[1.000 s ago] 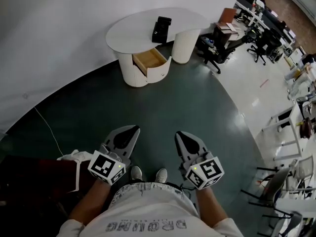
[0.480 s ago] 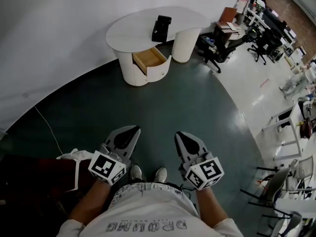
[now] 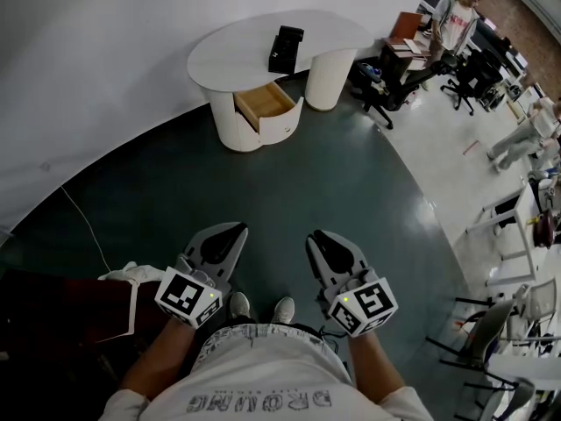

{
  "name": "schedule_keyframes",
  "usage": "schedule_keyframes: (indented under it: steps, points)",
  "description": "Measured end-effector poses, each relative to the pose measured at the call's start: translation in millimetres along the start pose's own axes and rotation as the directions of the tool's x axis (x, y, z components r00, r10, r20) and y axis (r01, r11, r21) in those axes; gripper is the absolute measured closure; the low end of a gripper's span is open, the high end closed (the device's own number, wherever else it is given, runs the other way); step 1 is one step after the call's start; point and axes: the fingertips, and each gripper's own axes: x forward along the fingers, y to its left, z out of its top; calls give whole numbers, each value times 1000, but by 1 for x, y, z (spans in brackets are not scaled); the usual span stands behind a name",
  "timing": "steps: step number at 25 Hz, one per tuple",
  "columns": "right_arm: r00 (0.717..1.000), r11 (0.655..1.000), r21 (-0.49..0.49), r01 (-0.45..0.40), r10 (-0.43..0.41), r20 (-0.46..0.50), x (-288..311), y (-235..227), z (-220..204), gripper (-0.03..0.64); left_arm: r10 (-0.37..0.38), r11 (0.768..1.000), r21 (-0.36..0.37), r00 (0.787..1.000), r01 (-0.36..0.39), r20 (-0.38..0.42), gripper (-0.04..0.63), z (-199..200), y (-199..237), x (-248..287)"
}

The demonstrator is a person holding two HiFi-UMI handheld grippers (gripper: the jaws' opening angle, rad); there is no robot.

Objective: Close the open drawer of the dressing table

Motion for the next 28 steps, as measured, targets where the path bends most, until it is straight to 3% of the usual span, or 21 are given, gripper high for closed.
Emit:
schedule_keyframes:
  steps: [20, 28]
  points:
    - [999, 999, 14, -31, 31, 5, -41, -39, -4, 461, 72, 997, 4, 997, -72, -10, 574, -9, -39, 17]
    - [999, 999, 12, -52, 52, -7, -43, -52, -9, 457, 112, 994, -6, 994, -112, -3, 574, -12, -39, 25]
